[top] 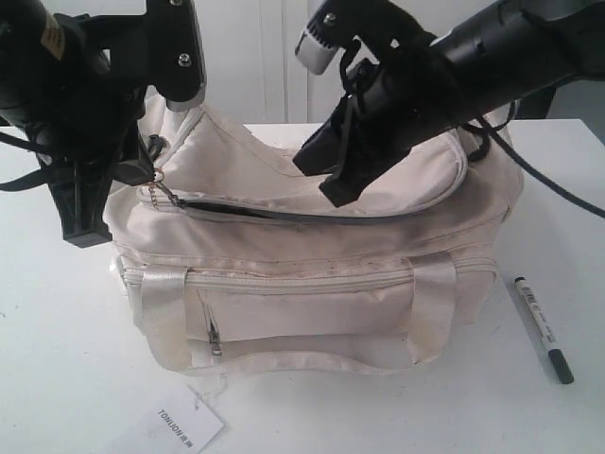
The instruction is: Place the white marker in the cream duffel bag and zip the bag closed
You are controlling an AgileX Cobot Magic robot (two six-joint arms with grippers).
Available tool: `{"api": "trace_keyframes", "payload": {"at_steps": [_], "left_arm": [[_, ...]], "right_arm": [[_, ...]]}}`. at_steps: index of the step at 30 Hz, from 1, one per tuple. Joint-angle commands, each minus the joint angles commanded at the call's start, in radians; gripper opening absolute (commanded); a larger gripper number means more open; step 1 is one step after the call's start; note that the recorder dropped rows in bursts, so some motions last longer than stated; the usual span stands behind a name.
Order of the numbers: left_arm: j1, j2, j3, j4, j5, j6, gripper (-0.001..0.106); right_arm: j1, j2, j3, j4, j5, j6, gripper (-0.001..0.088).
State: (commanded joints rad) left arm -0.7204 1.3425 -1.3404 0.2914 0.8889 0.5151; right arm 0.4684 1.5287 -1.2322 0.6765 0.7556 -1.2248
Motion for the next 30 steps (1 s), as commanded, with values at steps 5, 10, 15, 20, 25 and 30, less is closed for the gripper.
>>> {"api": "trace_keyframes", "payload": {"at_steps": [5, 10, 15, 20, 25, 30], "left_arm": [[0.0, 0.0, 0.0, 0.0, 0.0, 0.0, 0.0], [0.0, 0.0, 0.0, 0.0, 0.0, 0.0, 0.0], [0.0, 0.0, 0.0, 0.0, 0.0, 0.0, 0.0], [0.0, 0.0, 0.0, -0.007, 0.0, -0.002, 0.0], [0.0, 0.0, 0.0, -0.022, 0.0, -0.002, 0.0], [0.0, 0.0, 0.0, -0.022, 0.0, -0.002, 0.0]], "right_arm": [[0.059, 0.0, 0.105, 0.0, -0.105, -0.194, 0.0419], [0.116, 0.0, 0.164, 0.004, -0.259, -0.26, 0.0475], [0.151, 0.0, 0.167, 0.016, -0.291, -0.26, 0.0475], [0.17, 0.0, 0.175, 0.072, -0.33, -0.26, 0.0475], [0.17, 0.005, 0.175, 0.097, -0.35, -0.26, 0.0473], [0.17, 0.059, 0.175, 0.162, -0.359, -0.26, 0.0472]]}}
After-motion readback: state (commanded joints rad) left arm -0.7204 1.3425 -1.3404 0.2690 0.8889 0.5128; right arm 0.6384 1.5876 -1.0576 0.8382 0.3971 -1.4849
